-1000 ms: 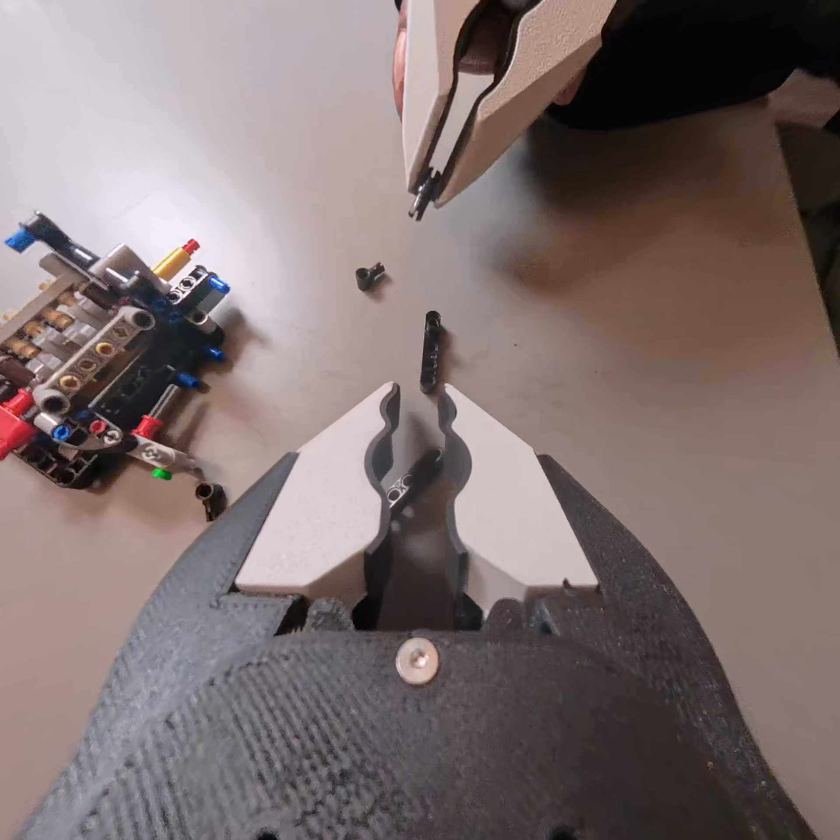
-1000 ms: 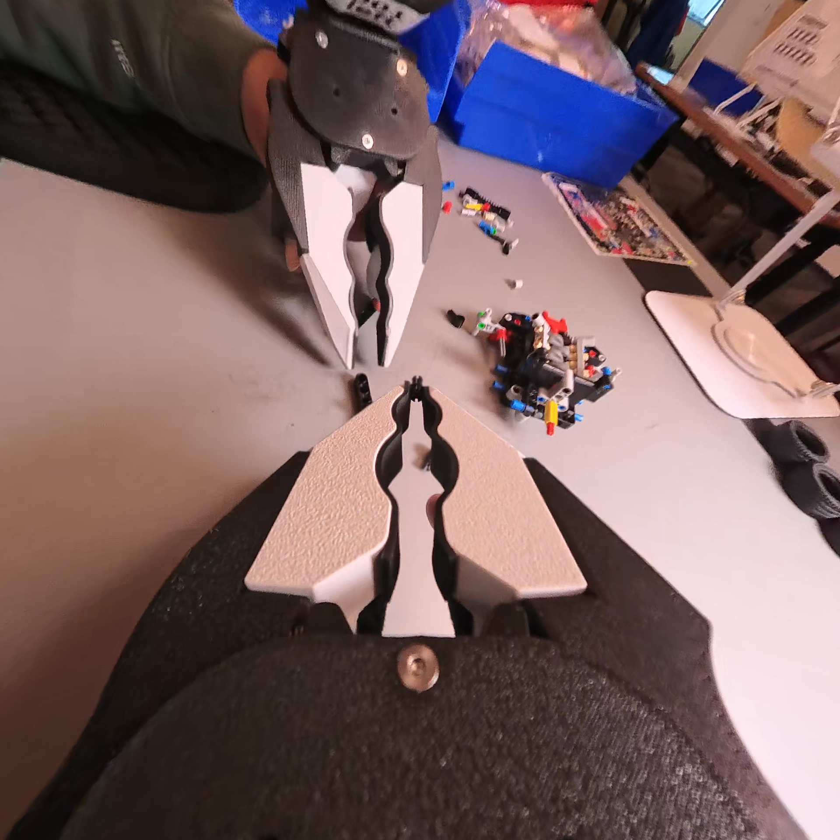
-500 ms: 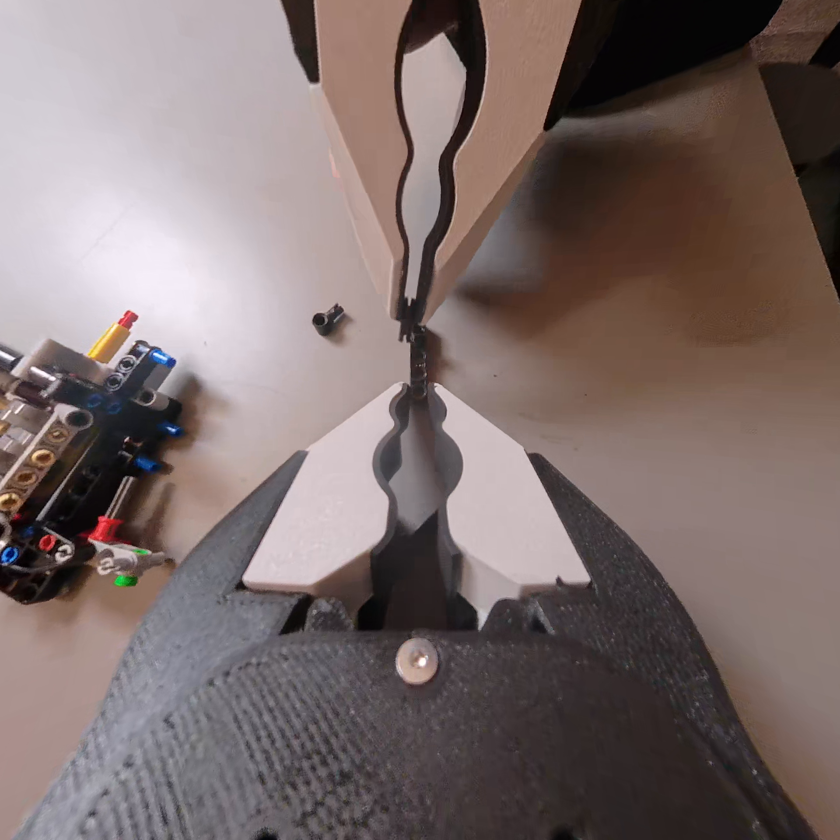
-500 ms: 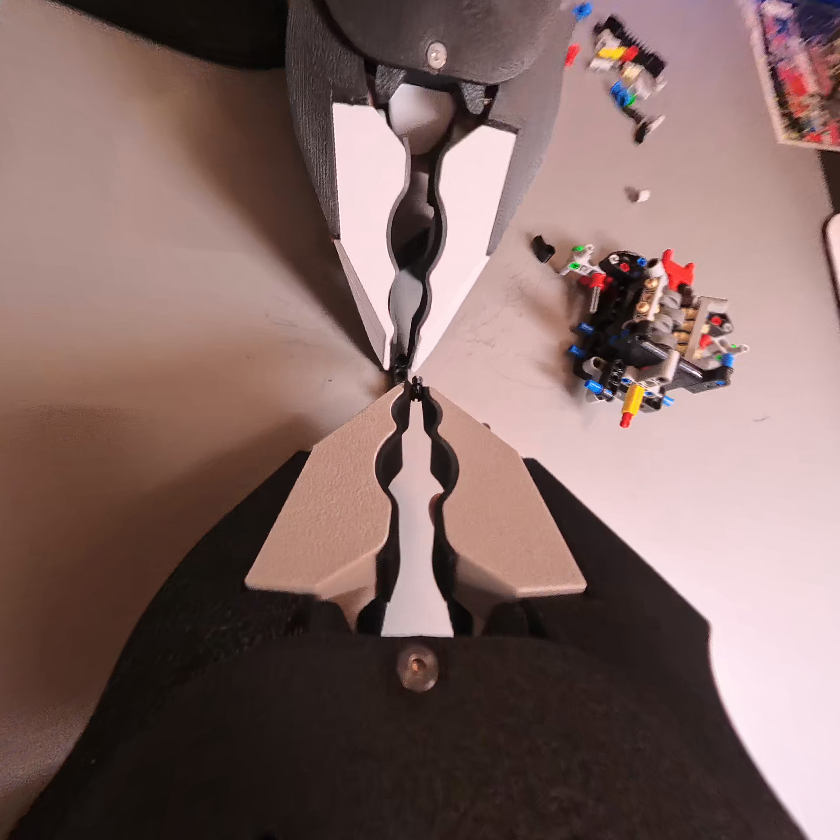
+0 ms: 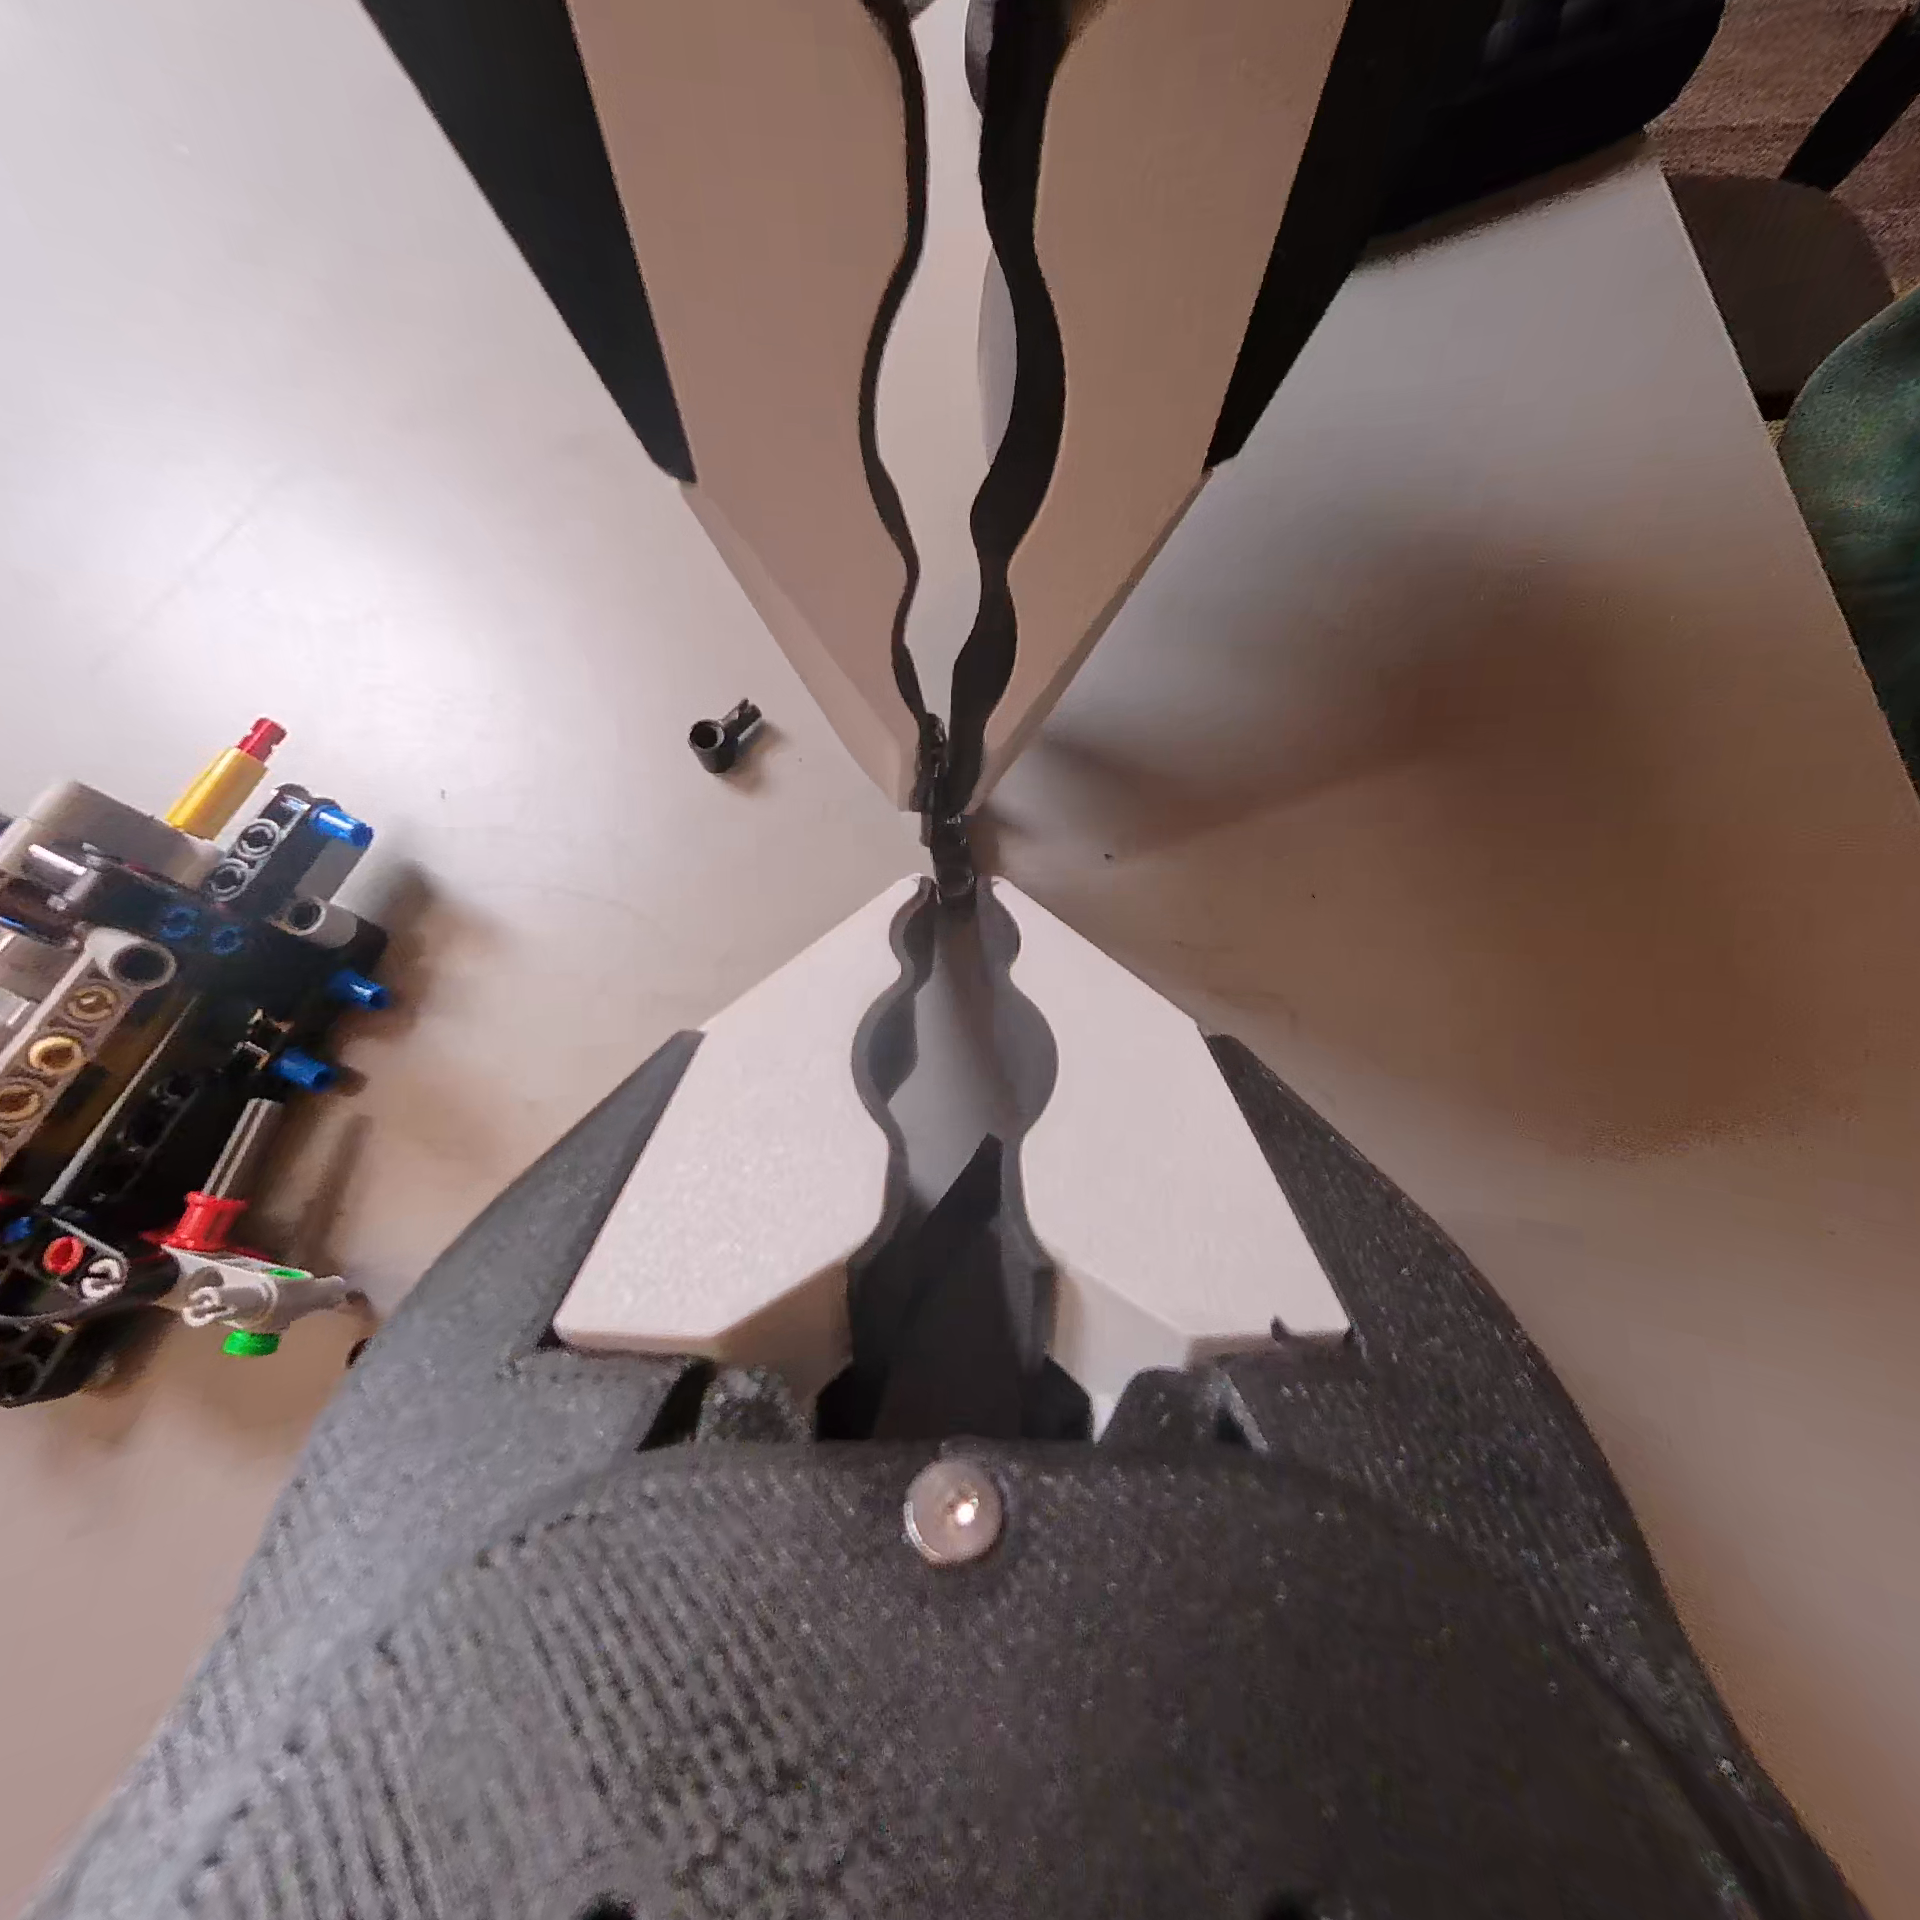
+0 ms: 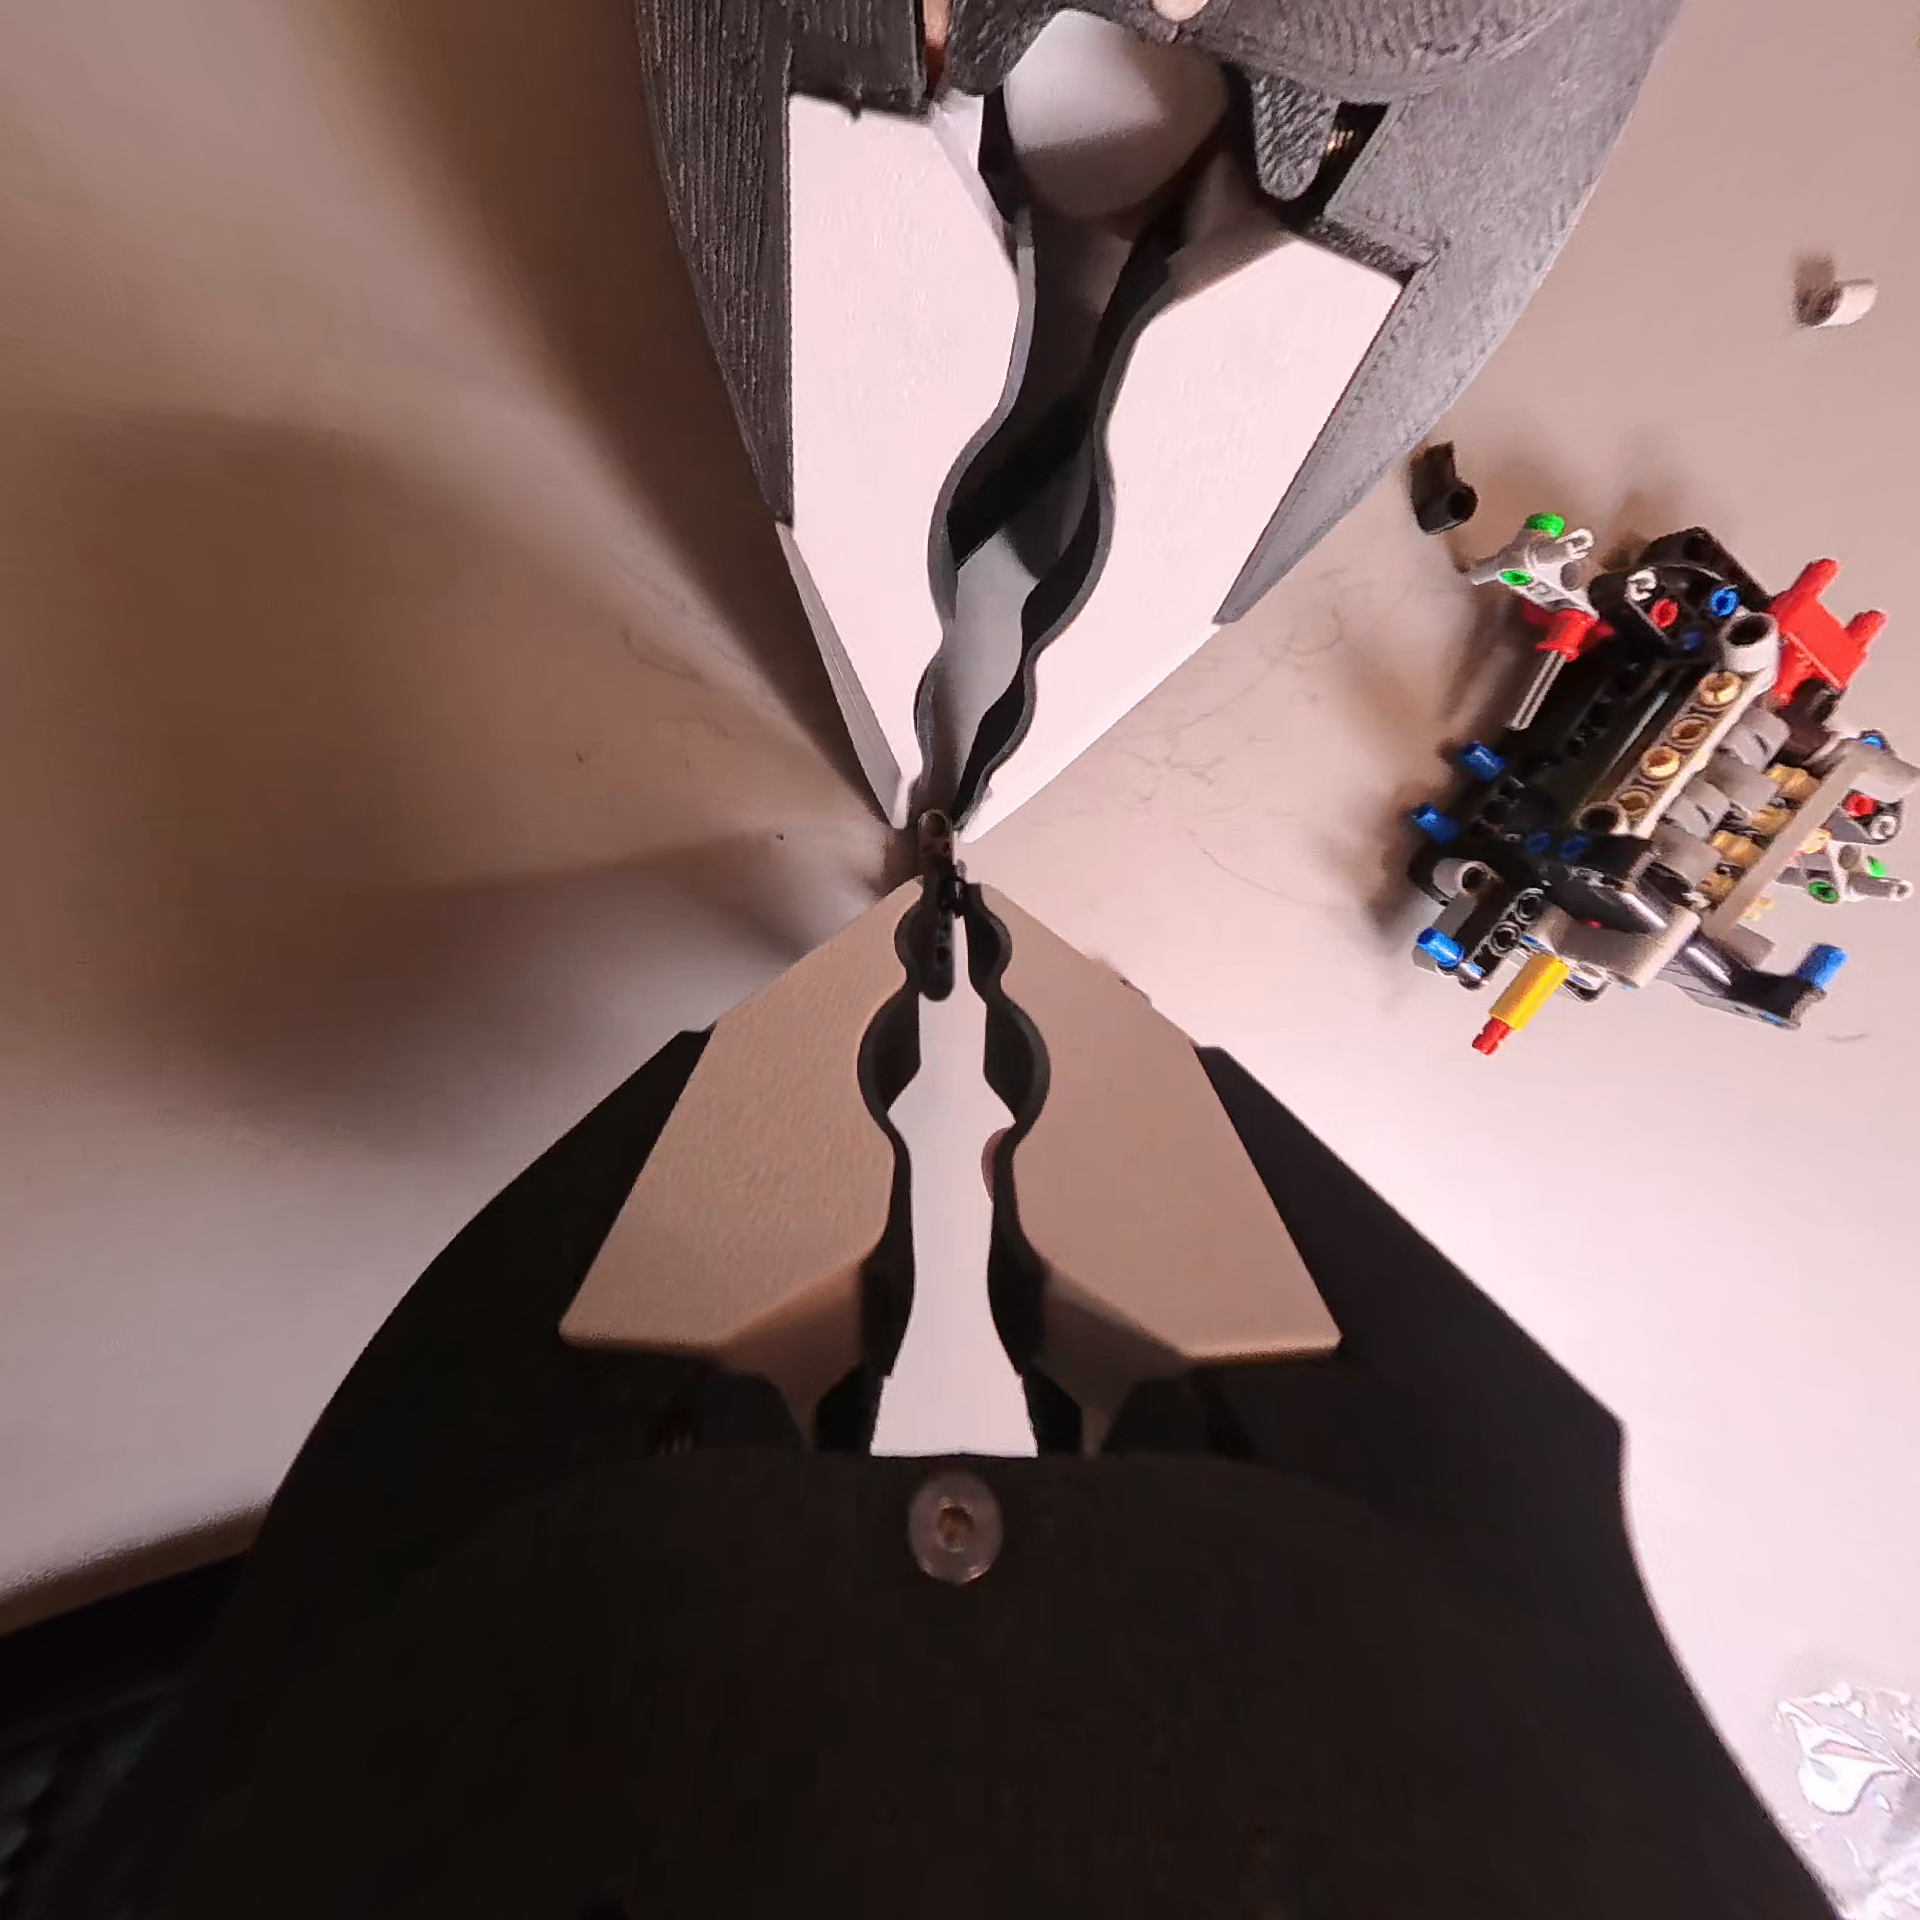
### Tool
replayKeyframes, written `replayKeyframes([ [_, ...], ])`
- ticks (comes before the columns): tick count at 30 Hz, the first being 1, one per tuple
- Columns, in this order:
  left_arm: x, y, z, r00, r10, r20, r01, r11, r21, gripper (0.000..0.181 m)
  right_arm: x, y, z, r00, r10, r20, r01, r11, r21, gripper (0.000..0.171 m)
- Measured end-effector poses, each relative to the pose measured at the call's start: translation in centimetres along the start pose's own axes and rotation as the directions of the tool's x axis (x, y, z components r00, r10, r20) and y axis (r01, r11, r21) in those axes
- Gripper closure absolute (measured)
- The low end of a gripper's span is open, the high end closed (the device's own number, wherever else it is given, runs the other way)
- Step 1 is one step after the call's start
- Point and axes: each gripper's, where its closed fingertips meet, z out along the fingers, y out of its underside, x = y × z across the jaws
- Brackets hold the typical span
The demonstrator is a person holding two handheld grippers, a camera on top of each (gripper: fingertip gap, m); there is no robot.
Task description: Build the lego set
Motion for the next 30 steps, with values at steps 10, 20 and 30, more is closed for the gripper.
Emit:
replayKeyframes([
  [10, -0.01, -0.01, 0.02, 1.000, -0.010, -0.005, 0.010, 1.000, 0.015, 0.175, -0.36, 0.05, 0.27, 0.999, -0.043, 0.031, 0.046, 0.993, -0.104, 0.169],
  [20, -0.17, 0.07, -0.14, 0.998, -0.047, -0.035, 0.047, 0.999, 0.019, 0.175, -0.31, -0.32, 0.54, 0.980, -0.191, 0.053, 0.197, 0.969, -0.149, 0.169],
  [30, -0.21, 0.28, -0.38, 0.992, -0.081, -0.093, 0.083, 0.996, 0.016, 0.175, -0.20, -0.63, 0.72, 0.934, -0.346, 0.089, 0.357, 0.912, -0.203, 0.169],
])
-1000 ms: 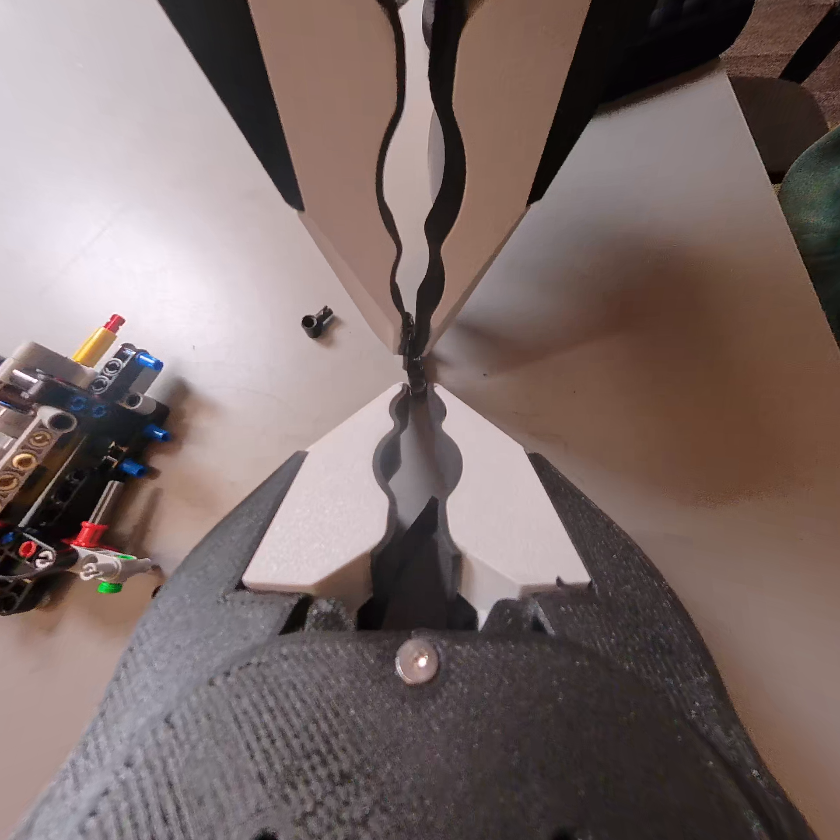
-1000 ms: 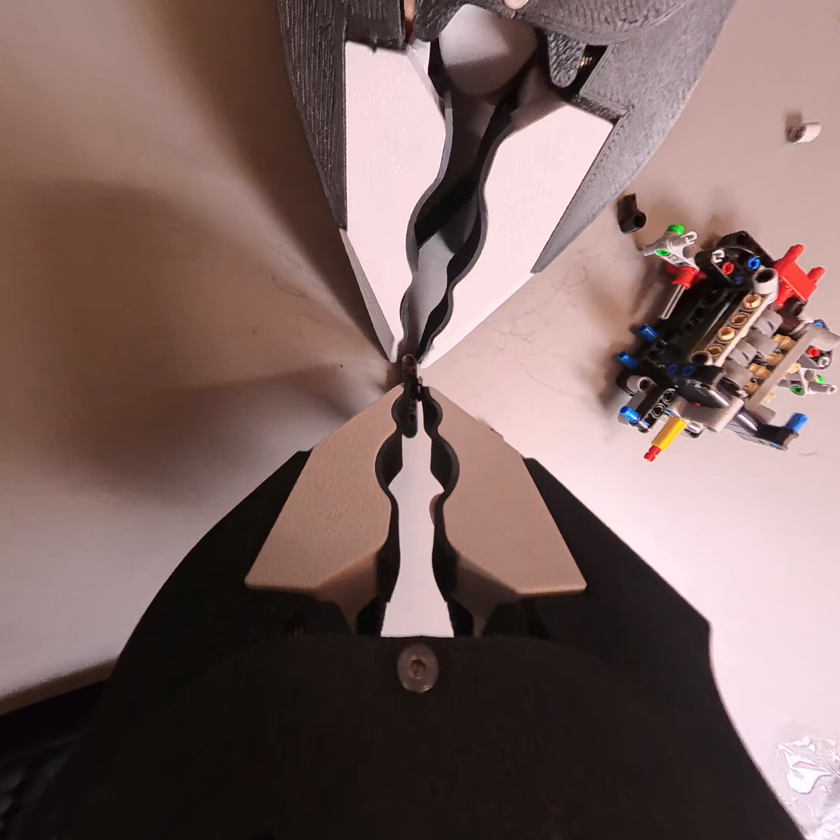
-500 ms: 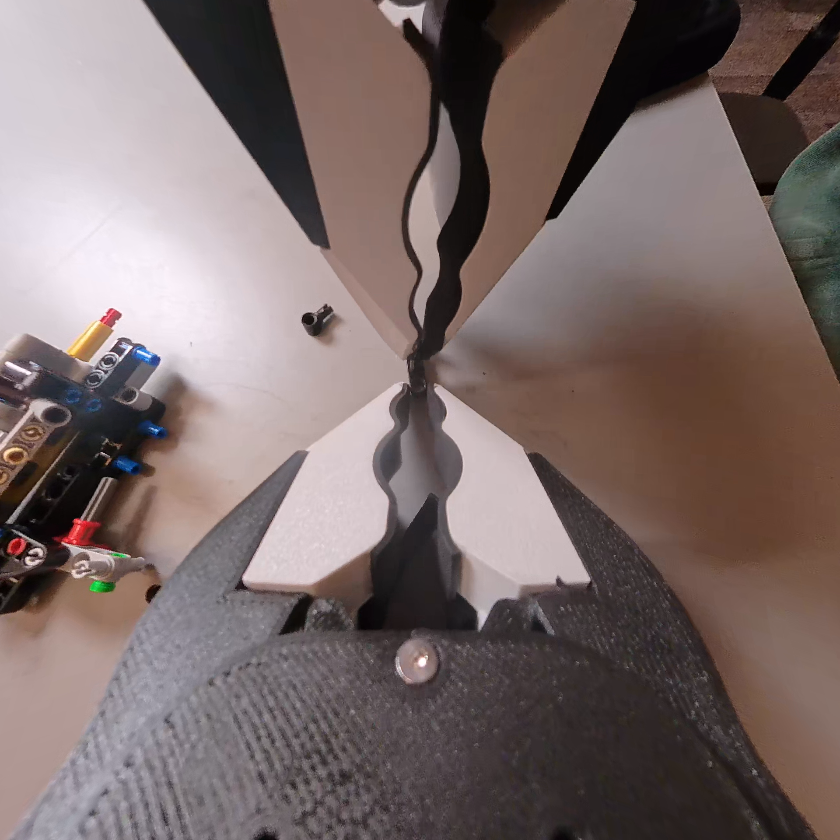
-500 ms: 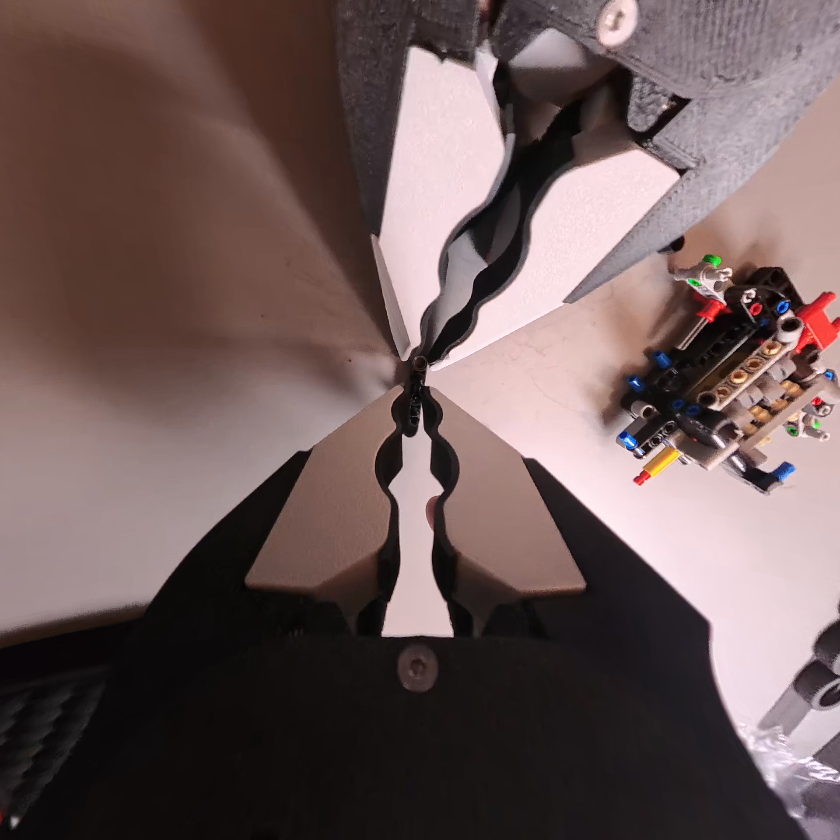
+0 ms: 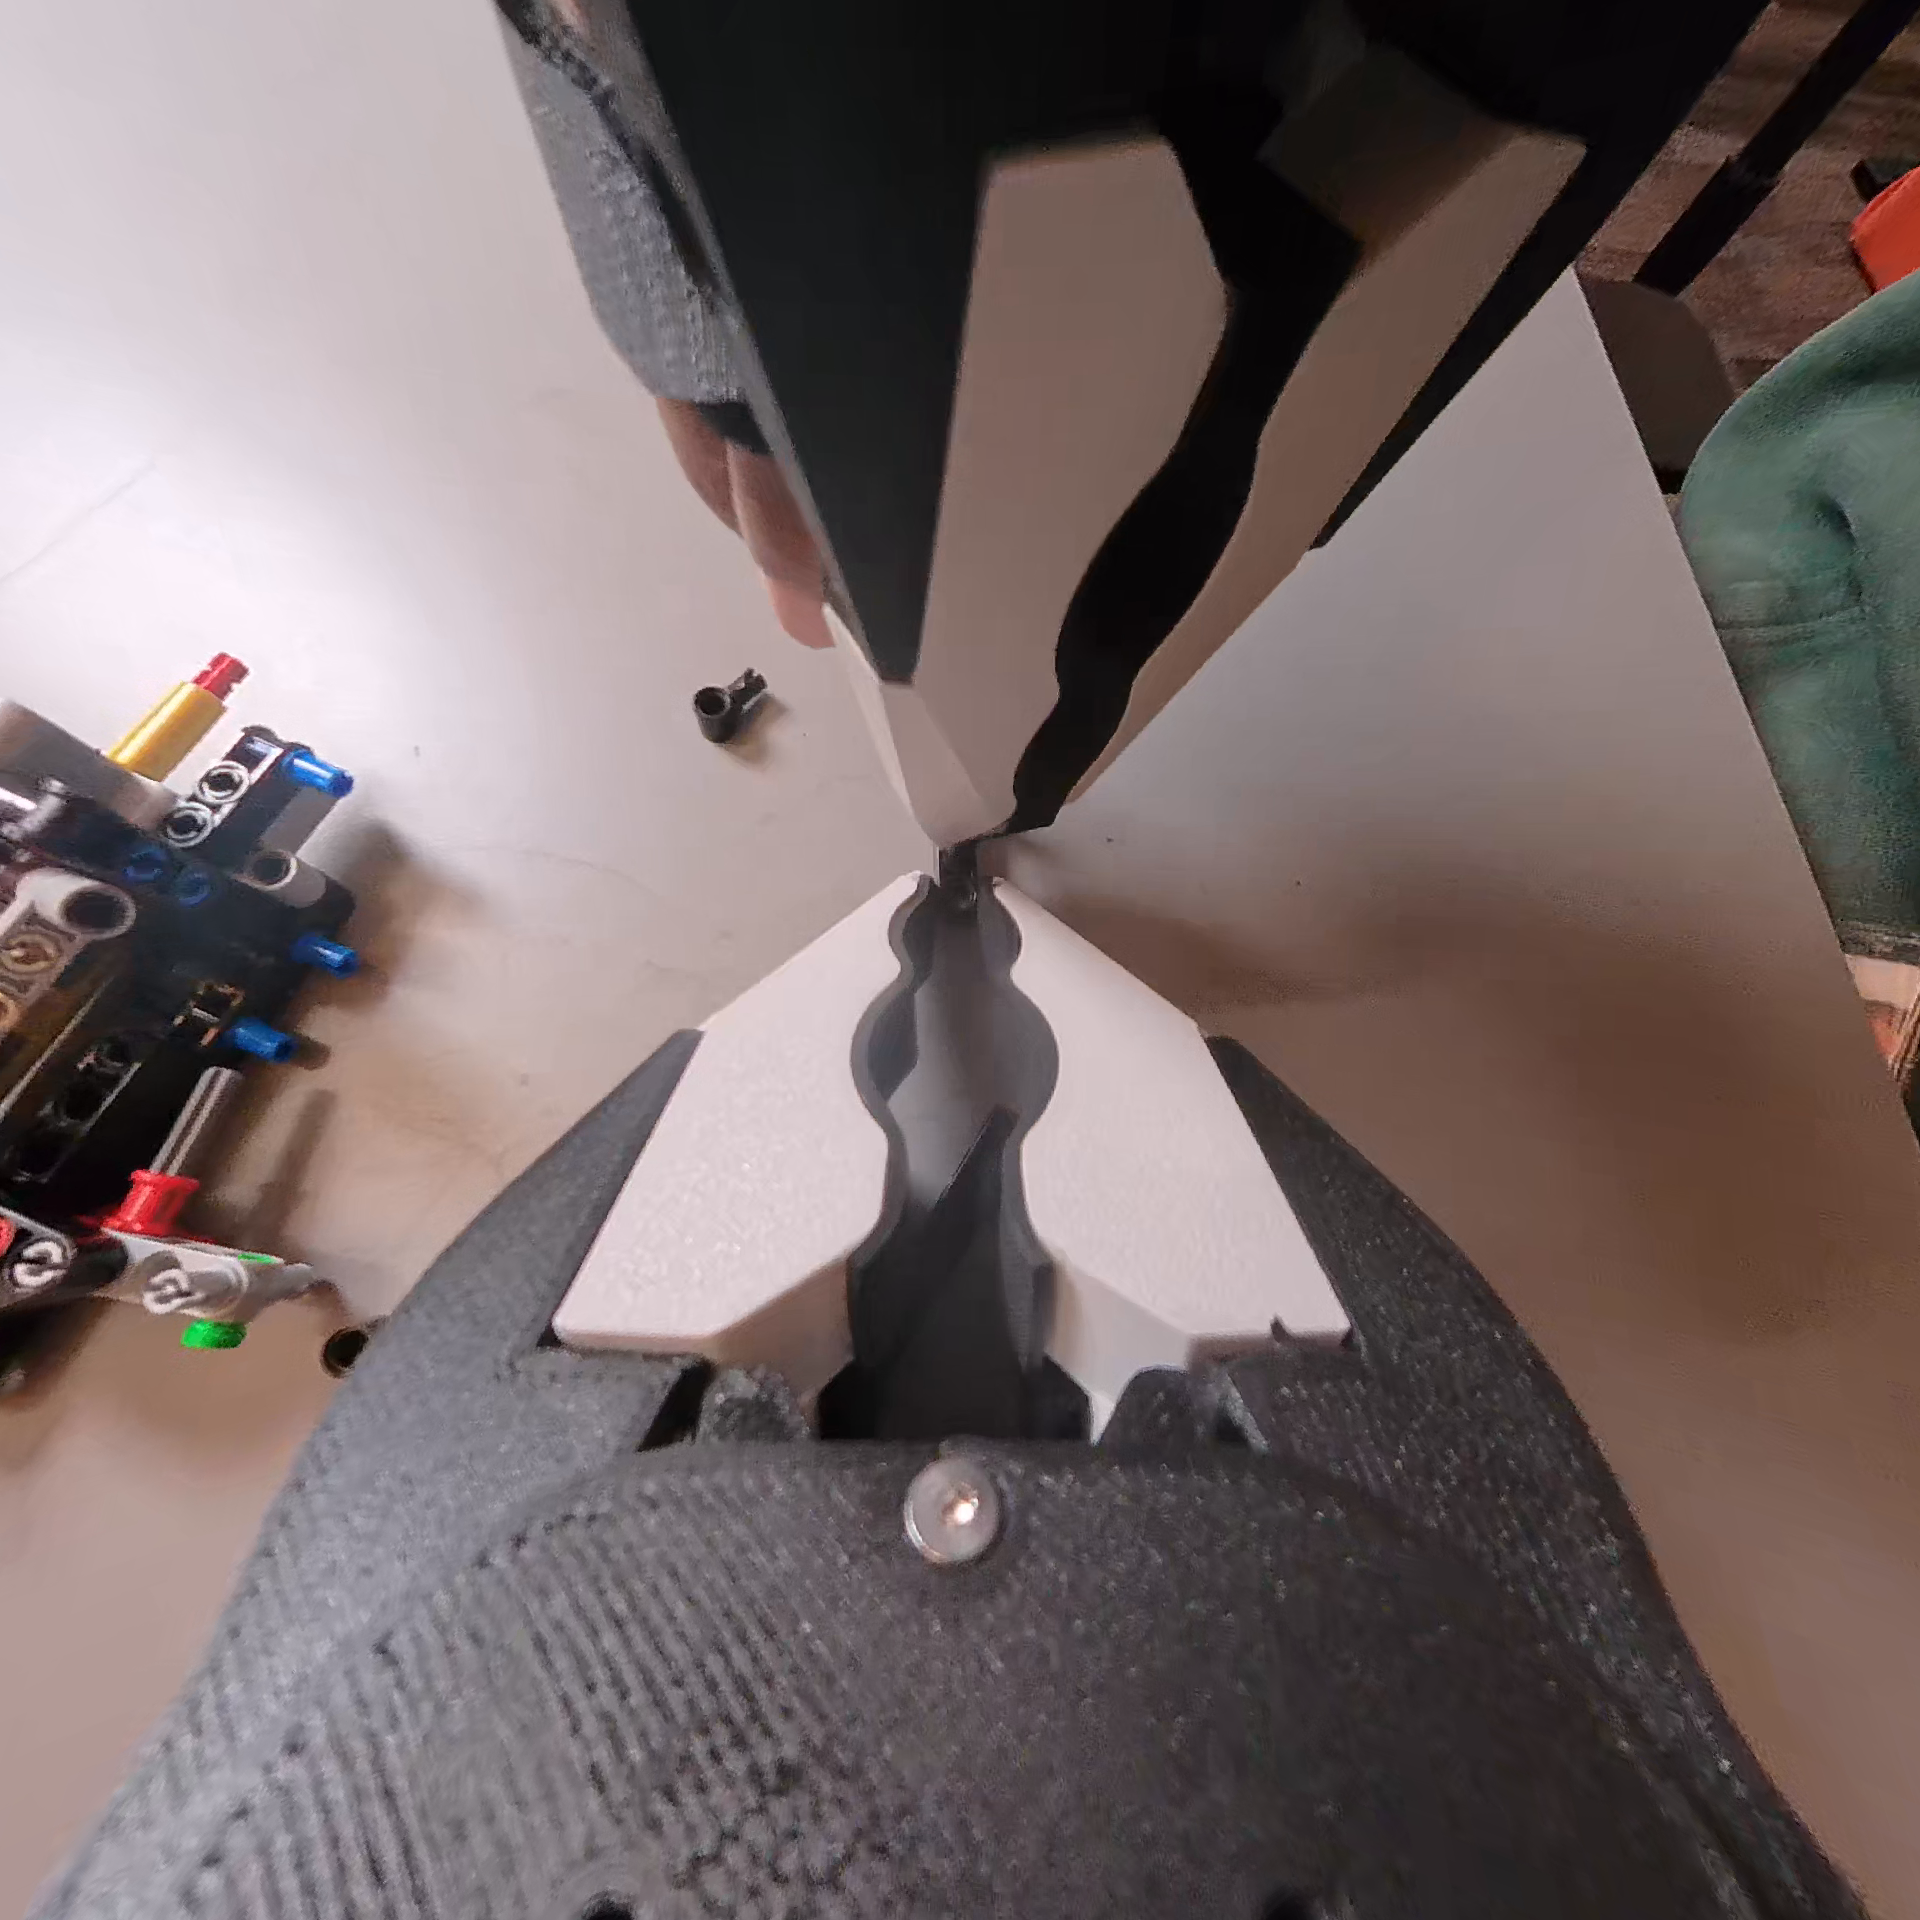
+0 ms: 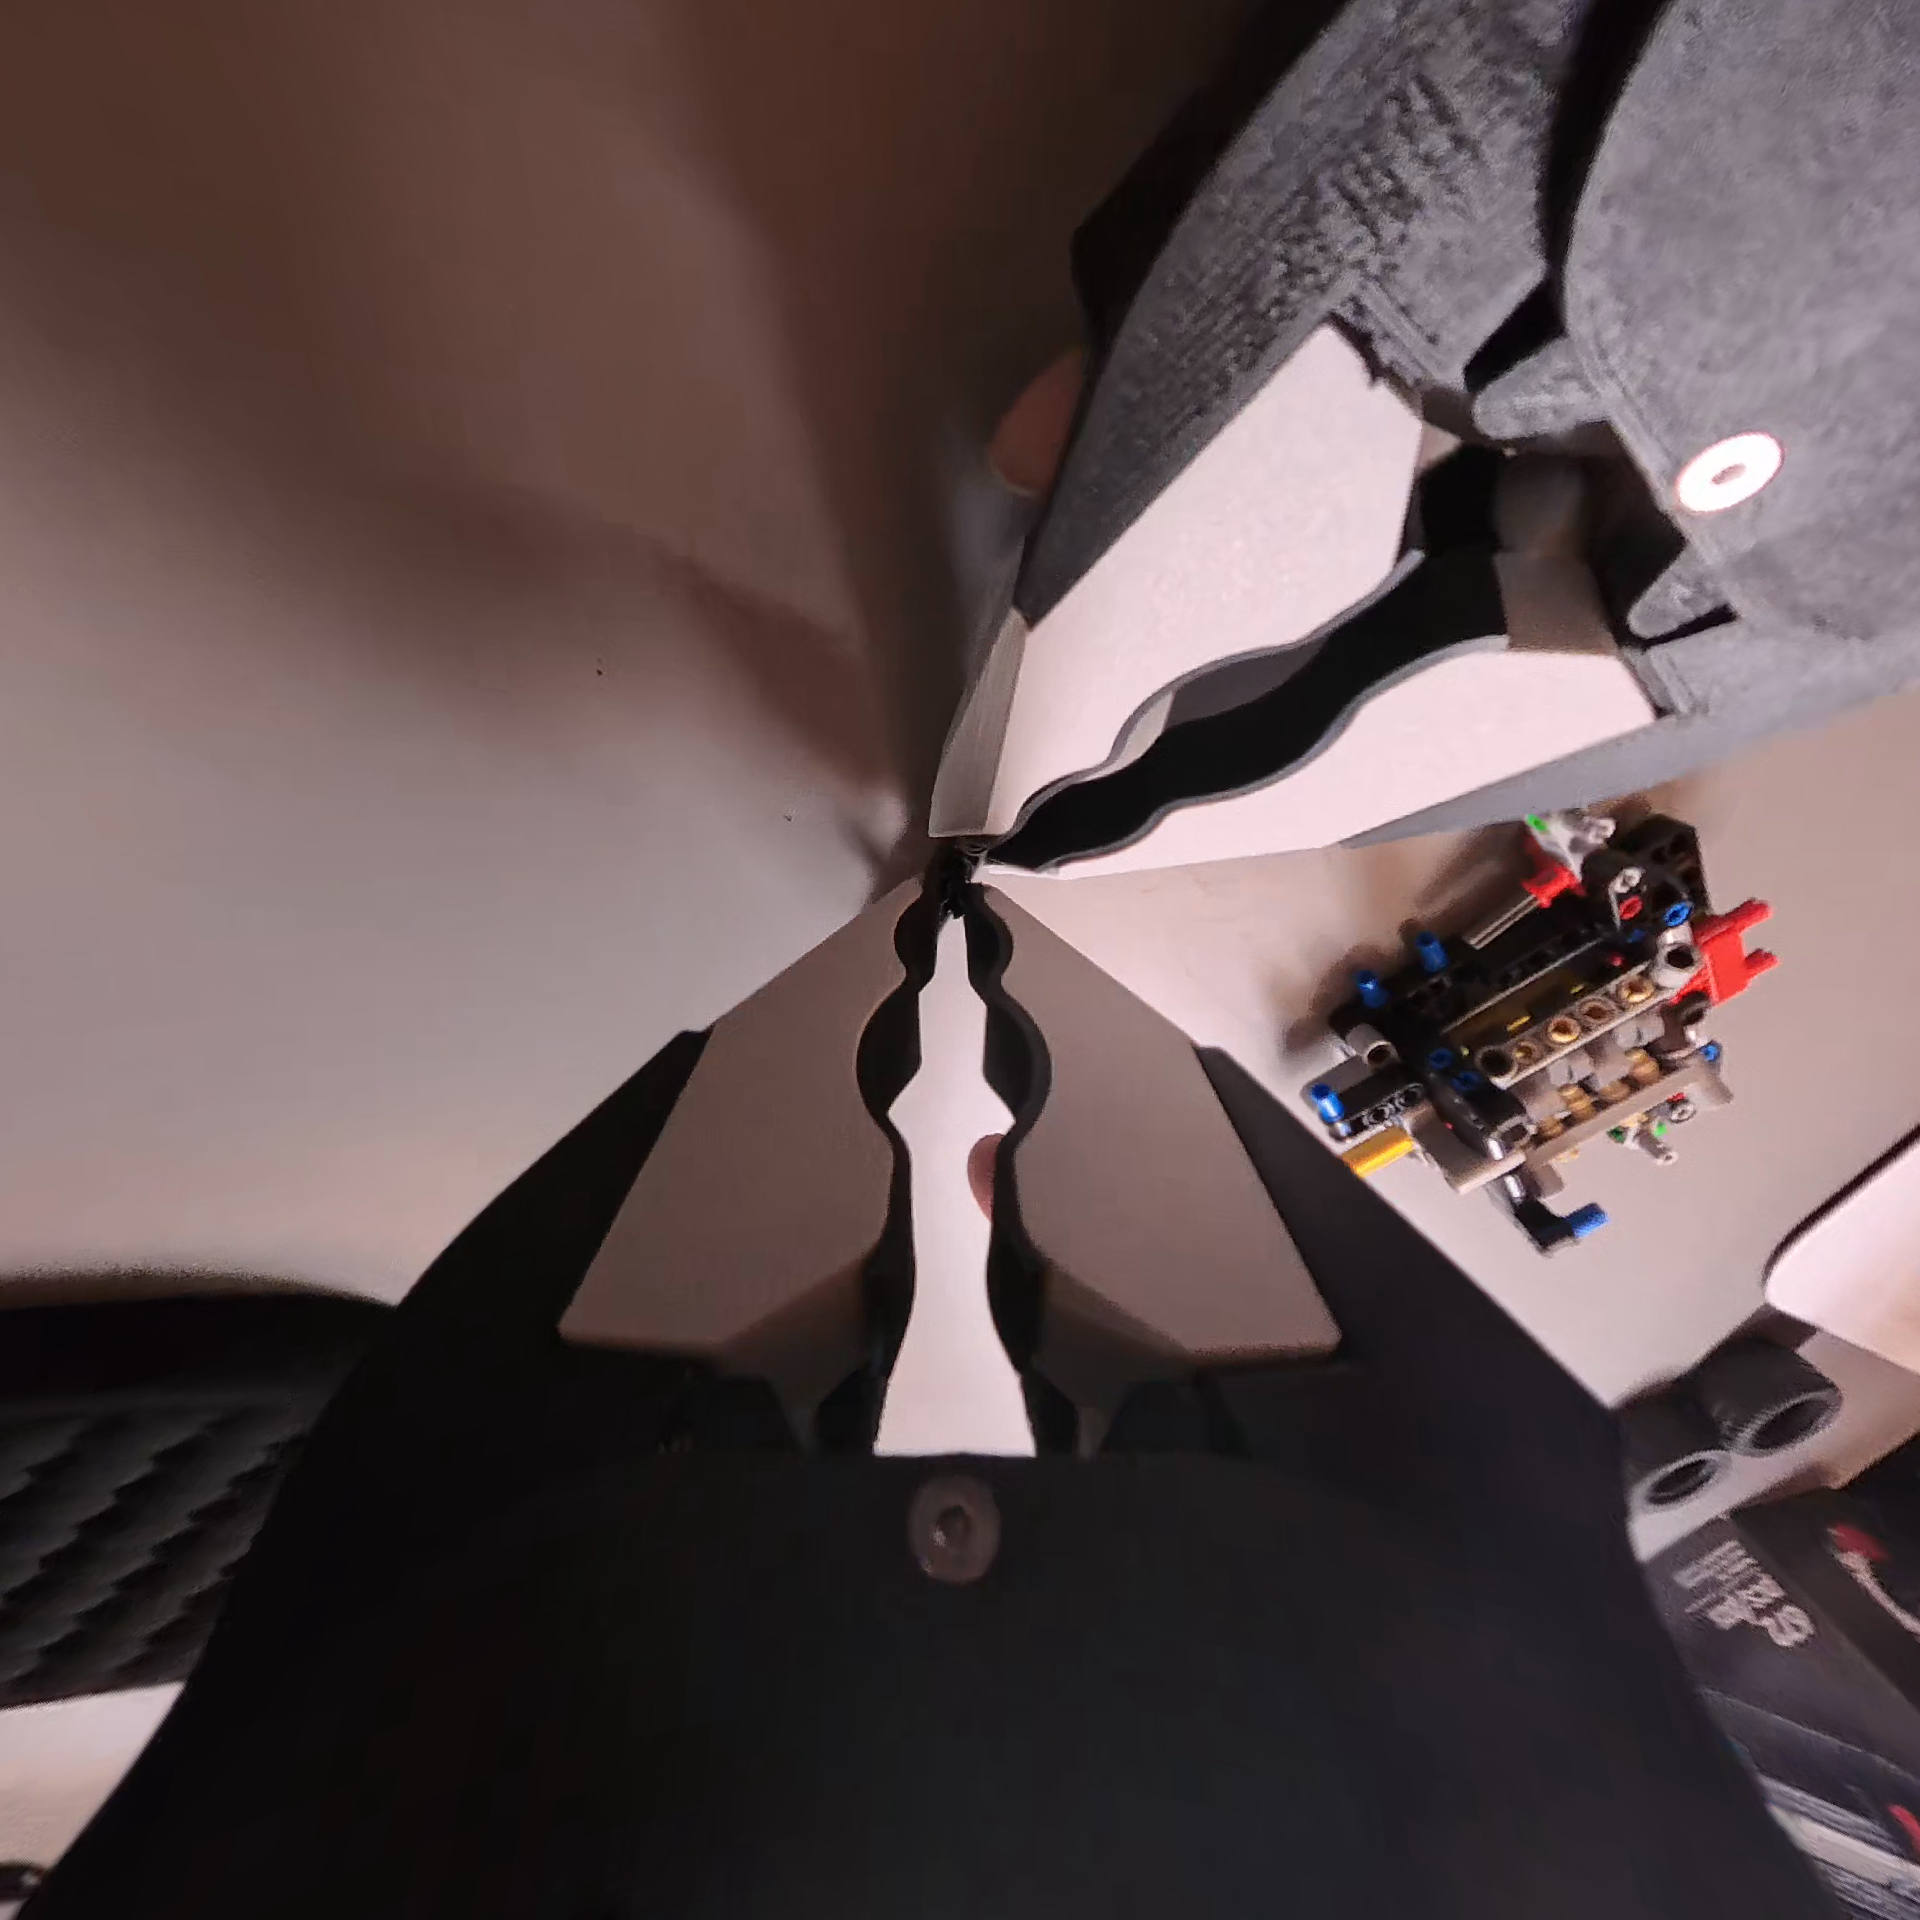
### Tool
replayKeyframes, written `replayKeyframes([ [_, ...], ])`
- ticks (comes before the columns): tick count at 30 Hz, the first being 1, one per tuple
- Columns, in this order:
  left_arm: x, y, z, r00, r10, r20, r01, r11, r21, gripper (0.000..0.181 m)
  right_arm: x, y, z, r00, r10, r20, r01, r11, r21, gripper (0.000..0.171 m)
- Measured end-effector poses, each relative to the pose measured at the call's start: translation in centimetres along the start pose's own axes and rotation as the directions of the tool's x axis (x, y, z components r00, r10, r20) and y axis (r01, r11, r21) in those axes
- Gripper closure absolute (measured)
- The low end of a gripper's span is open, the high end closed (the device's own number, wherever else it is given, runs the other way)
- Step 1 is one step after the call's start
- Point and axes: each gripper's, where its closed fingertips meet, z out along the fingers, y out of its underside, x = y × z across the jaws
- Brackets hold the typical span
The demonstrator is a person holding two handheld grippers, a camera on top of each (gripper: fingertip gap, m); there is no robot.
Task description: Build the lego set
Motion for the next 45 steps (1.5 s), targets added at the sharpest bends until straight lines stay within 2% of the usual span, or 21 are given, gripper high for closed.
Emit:
replayKeyframes([
  [5, 0.0, 0.1, 0.0, 1.000, 0.030, 0.000, -0.030, 1.000, -0.003, 0.176, 0.0, -0.2, 0.0, 0.996, -0.091, 0.027, 0.092, 0.995, -0.030, 0.169],
  [12, 0.0, 0.1, 0.0, 0.999, 0.040, -0.006, -0.040, 0.999, -0.005, 0.176, -0.1, -0.6, 0.4, 0.992, -0.098, 0.076, 0.098, 0.995, 0.002, 0.168],
  [19, 0.0, 0.2, -0.1, 0.999, 0.049, 0.010, -0.049, 0.999, -0.005, 0.175, -0.1, -0.6, 0.4, 0.989, 0.067, 0.134, -0.084, 0.988, 0.128, 0.168],
  [25, -0.2, 0.2, -0.2, 0.999, 0.030, 0.014, -0.030, 1.000, -0.002, 0.175, 0.4, -0.4, 0.1, 0.957, 0.238, 0.165, -0.278, 0.915, 0.292, 0.169],
  [28, -0.1, 0.2, -0.2, 1.000, 0.028, 0.009, -0.028, 1.000, -0.002, 0.175, 0.5, -0.3, 0.0, 0.922, 0.332, 0.198, -0.384, 0.841, 0.381, 0.169],
  [33, -0.2, 0.2, -0.3, 1.000, 0.022, 0.015, -0.022, 1.000, 0.001, 0.175, 1.2, -0.4, -0.7, 0.825, 0.479, 0.299, -0.560, 0.629, 0.539, 0.169],
  [37, -0.3, 0.0, -0.4, 0.999, 0.025, 0.022, -0.026, 1.000, 0.016, 0.173, 1.1, -0.7, -0.9, 0.803, 0.504, 0.319, -0.583, 0.553, 0.594, 0.169],
  [40, -0.1, -0.8, -1.3, 1.000, 0.015, 0.010, -0.016, 0.995, 0.096, 0.168, 1.6, -1.1, -2.2, 0.781, 0.518, 0.350, -0.598, 0.456, 0.659, 0.169],
  [45, 0.5, -2.8, -3.2, 0.998, -0.029, -0.060, 0.043, 0.966, 0.253, 0.171, 2.3, -1.5, -4.5, 0.760, 0.528, 0.379, -0.584, 0.299, 0.755, 0.168],
])
